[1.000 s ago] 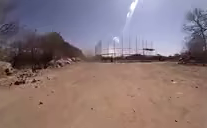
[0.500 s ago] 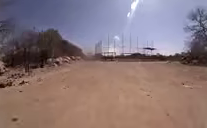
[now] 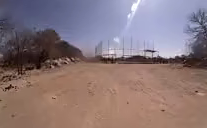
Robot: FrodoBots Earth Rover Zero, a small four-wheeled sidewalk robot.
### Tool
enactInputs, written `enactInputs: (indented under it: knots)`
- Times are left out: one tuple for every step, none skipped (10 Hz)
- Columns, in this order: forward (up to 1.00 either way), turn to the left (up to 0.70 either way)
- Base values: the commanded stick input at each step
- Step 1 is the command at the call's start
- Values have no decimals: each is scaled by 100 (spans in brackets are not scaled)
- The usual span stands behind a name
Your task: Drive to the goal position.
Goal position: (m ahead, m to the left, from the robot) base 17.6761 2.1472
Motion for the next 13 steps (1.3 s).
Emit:
enactInputs:
  knots:
    - [100,0]
    - [100,0]
    - [100,0]
    - [100,0]
    - [100,0]
    - [100,0]
    - [100,0]
    - [100,8]
    - [100,20]
    - [100,23]
    - [100,12]
    - [100,0]
    - [100,0]
